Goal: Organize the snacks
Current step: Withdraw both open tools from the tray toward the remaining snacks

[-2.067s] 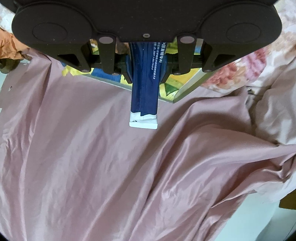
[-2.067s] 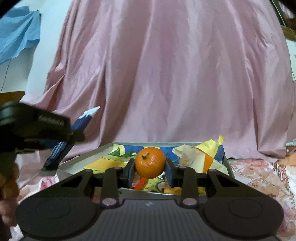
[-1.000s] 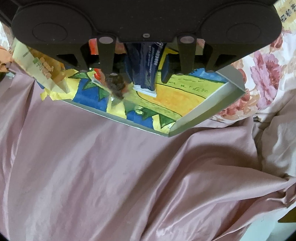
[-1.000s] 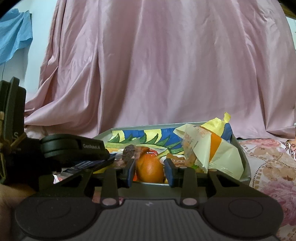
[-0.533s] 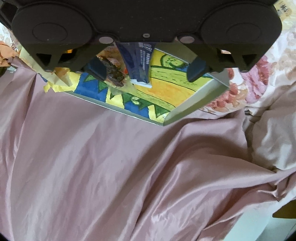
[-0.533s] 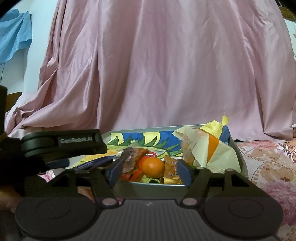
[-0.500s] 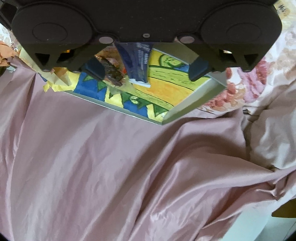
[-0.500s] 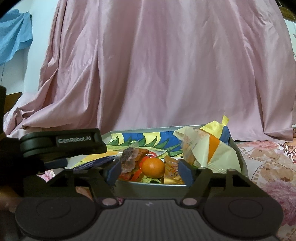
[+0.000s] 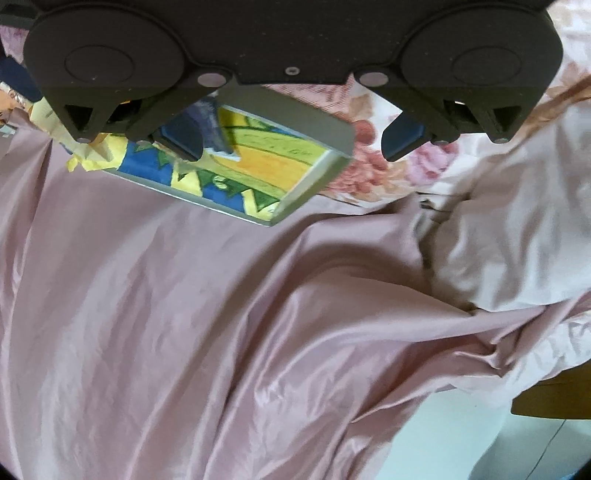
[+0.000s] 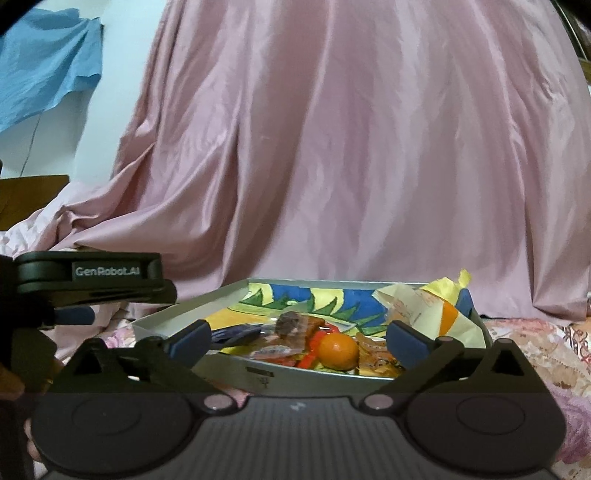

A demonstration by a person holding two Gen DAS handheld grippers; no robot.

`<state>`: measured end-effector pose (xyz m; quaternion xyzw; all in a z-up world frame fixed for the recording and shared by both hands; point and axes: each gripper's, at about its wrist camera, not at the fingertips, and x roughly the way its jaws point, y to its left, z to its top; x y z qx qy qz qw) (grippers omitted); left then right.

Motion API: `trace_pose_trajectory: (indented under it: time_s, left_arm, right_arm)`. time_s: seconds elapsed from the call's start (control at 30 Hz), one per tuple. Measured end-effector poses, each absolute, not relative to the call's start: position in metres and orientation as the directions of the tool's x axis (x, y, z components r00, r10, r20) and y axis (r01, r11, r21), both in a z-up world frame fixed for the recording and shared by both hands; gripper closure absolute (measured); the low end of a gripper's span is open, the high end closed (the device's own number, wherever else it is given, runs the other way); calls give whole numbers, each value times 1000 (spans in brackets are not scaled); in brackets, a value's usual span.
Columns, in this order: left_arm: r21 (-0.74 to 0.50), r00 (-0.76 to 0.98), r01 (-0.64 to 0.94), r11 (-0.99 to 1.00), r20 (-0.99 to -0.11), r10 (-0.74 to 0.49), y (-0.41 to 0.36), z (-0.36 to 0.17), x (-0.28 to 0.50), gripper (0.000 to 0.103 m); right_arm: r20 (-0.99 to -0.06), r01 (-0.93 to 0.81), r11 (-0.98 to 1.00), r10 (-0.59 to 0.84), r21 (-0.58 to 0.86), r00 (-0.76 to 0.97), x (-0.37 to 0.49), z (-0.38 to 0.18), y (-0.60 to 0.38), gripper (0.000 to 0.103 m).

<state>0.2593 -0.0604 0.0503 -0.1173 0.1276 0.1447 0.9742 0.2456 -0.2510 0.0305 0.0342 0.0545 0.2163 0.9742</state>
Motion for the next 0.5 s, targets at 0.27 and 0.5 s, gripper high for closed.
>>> trace_pose_trajectory:
  time_s: [0.27, 0.5]
  left_arm:
    - [-166, 915, -327, 930, -303, 268, -46, 47, 222, 1]
    - [-133, 908, -319, 938, -326, 263, -37, 43, 189, 1]
  right_arm:
    - [-75, -452, 892, 452, 18, 889, 209, 36, -248, 0]
    - [-97, -441, 897, 440, 8, 893, 184, 38, -250, 0]
